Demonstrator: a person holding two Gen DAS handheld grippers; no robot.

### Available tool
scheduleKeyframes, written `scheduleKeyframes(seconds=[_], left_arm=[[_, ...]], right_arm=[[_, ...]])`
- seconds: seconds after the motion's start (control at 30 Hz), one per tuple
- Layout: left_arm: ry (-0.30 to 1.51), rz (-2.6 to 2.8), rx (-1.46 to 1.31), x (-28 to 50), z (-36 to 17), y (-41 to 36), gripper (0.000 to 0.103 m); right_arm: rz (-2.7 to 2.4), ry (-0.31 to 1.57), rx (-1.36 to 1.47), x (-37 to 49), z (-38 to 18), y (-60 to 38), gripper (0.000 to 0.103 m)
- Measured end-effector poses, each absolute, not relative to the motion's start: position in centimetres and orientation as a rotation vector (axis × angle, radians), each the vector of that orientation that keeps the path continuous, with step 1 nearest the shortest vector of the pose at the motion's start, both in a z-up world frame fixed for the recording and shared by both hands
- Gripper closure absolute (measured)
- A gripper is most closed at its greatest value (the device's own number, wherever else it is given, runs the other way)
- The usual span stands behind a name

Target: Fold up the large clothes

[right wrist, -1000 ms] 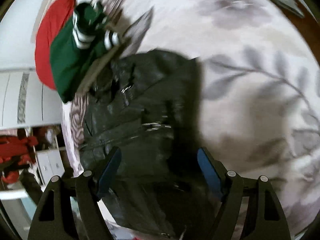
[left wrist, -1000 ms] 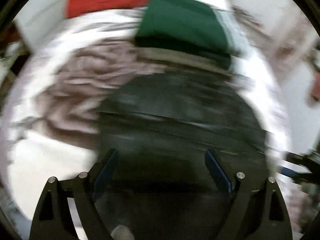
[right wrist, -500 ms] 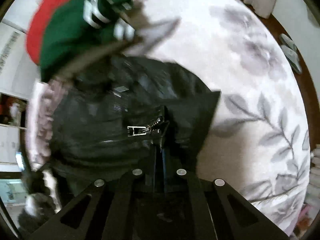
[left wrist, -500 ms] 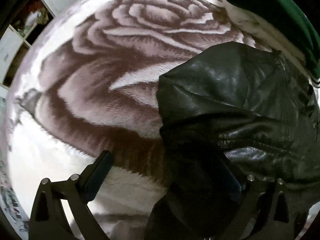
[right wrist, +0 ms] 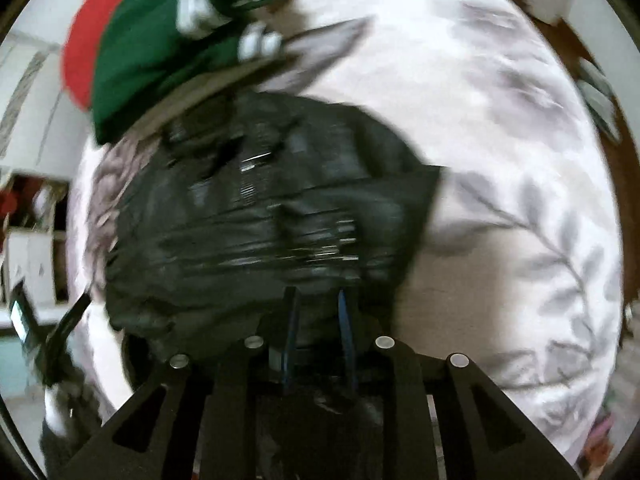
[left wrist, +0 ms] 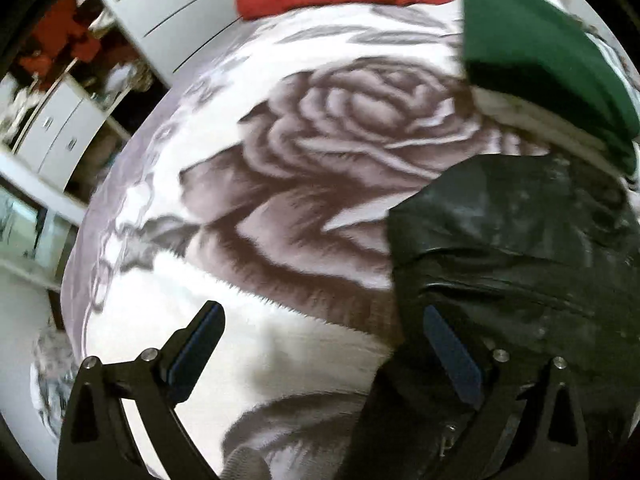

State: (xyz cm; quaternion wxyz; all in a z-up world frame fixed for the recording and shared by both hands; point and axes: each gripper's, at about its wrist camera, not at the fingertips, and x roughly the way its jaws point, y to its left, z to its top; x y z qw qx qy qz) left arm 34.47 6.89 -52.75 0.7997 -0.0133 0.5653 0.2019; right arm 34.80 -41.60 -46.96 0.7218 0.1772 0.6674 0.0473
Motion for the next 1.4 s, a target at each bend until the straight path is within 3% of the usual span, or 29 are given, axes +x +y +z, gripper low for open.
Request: scheduleKeyframes(seconds=[0.27, 0.57, 0.77, 0.97, 1.1, 1.17, 1.2, 1.23, 1.4], left_arm=[[1.379, 0.428, -0.087, 34.9, -61.0, 8.7, 0.000], [1.204, 0.324, -0.182, 31.9, -52.8, 8.0, 0.000], [1.280, 0.254, -0.024, 33.6, -59.3, 5.5, 0.000], [1.230, 0.243, 0.010, 33.4, -58.8, 5.1, 0.000], [1.205, 0.319, 0.061, 32.6, -56.5, 4.5, 0.000], [1.161, 0.391, 0.103, 31.2, -54.5, 3.6, 0.000], [1.145, 0.421, 0.123, 30.9, -53.9, 3.3, 0.000], [1.120, 0.476, 0.169, 30.0, -52.8, 2.4, 0.000], [1.073, 0.664, 0.351, 25.0, -49.7, -4.3, 0.000]], right_arm=[[0.173, 1.646, 0.280, 35.0, -55.0, -37.3, 0.085], [0.139, 1.602, 0.277, 33.7, -49.3, -37.0, 0.081], [0.047, 1.653, 0.246, 32.8, -52.8, -36.0, 0.081], [0.018, 1.678, 0.189, 33.2, -54.1, -35.3, 0.081], [0.043, 1.661, 0.228, 32.9, -52.1, -35.9, 0.080], [0.077, 1.634, 0.278, 32.4, -50.4, -37.0, 0.067], [0.085, 1.628, 0.286, 32.1, -49.8, -37.4, 0.048], [0.101, 1.616, 0.305, 31.4, -48.8, -38.5, 0.043], [0.134, 1.627, 0.266, 27.7, -46.1, -45.2, 0.042]])
